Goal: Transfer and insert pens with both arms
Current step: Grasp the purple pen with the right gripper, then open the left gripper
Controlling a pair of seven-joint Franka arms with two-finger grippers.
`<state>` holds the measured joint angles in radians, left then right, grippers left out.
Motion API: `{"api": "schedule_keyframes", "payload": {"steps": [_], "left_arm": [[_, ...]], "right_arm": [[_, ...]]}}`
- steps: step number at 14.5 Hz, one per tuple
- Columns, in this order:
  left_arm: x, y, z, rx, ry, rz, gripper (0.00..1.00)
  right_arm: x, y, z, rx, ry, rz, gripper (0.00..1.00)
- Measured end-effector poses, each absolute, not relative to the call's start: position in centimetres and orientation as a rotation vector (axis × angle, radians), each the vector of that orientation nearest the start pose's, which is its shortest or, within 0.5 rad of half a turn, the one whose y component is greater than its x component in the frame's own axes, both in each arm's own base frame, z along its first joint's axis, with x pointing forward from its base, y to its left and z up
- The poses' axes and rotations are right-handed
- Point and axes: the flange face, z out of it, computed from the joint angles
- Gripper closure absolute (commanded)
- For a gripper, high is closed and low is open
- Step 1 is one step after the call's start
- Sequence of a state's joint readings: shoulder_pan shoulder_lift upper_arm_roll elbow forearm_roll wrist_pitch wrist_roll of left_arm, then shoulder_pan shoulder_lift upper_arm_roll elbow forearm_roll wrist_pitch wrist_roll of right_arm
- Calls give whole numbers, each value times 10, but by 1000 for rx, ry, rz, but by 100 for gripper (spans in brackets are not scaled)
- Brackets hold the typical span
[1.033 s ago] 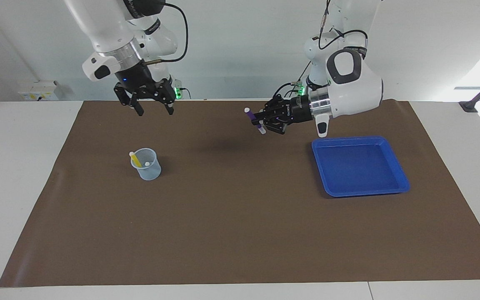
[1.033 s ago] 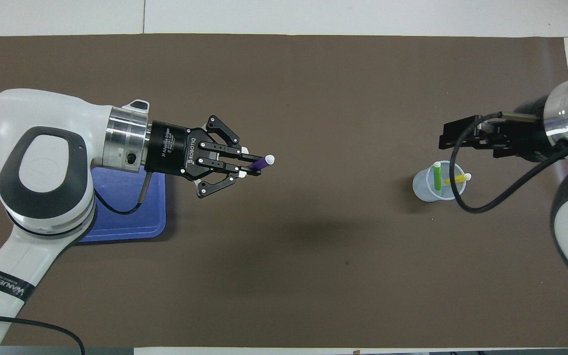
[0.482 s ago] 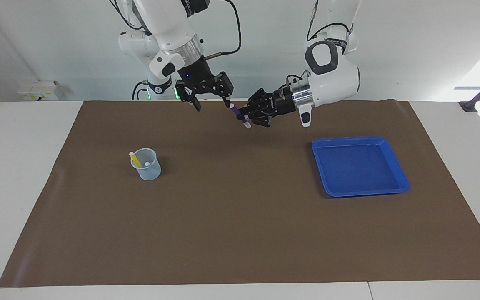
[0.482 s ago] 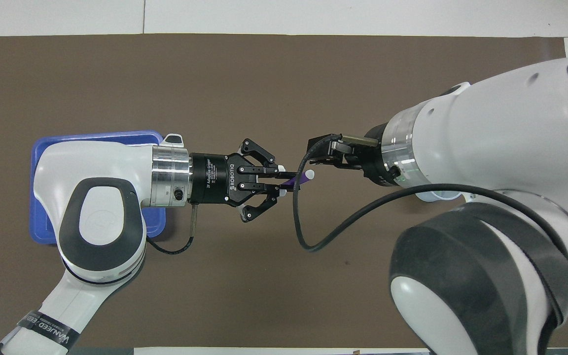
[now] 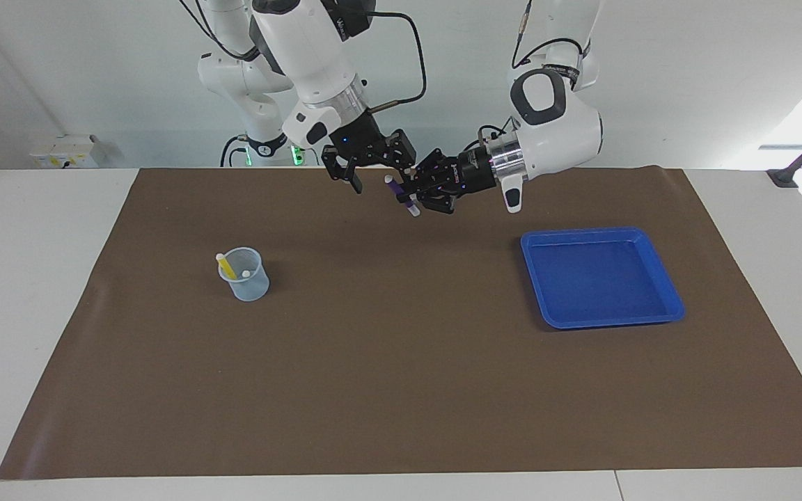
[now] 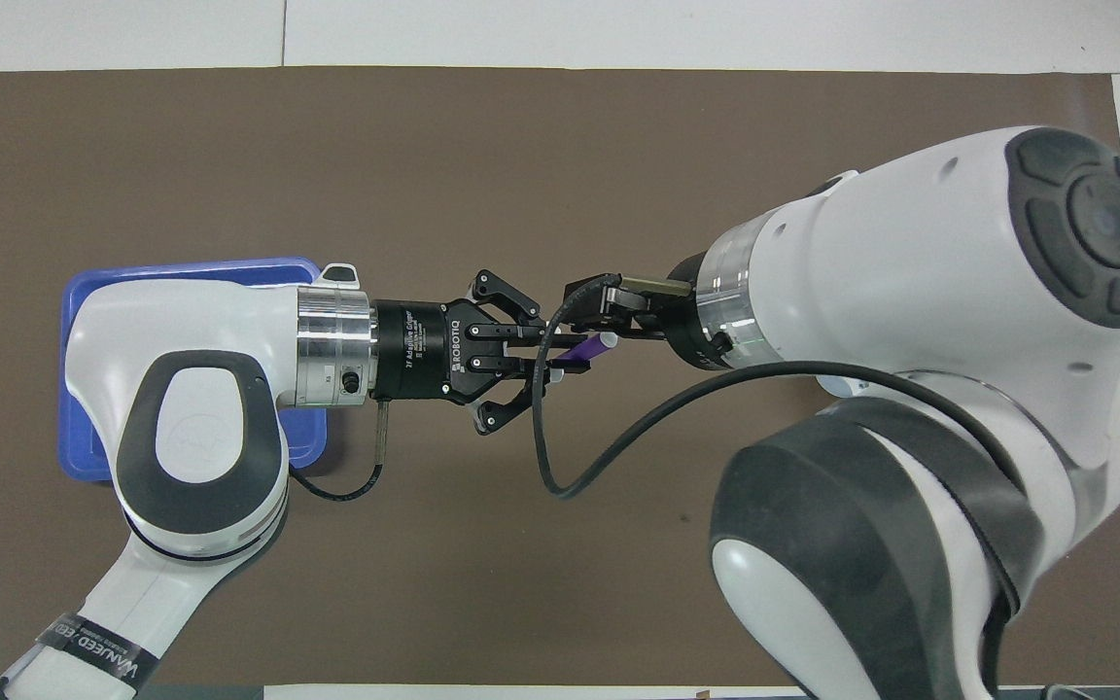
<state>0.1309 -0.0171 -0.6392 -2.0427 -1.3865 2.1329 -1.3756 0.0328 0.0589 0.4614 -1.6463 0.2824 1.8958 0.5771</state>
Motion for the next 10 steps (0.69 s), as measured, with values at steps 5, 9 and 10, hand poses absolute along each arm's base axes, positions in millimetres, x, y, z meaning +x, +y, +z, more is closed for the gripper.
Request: {"api": "schedule_keyframes", "payload": {"steps": [5, 9, 10], "left_arm": [[480, -317, 488, 1445, 1573, -1087, 100], [480, -317, 487, 1440, 1576, -1088, 100], [479, -318, 487, 1441, 1576, -1087, 100]], "right_arm": [[520, 297, 592, -2774, 206, -18, 88], [517, 304, 593, -2766, 191, -25, 100], [517, 305, 594, -2758, 191, -30, 100]]}}
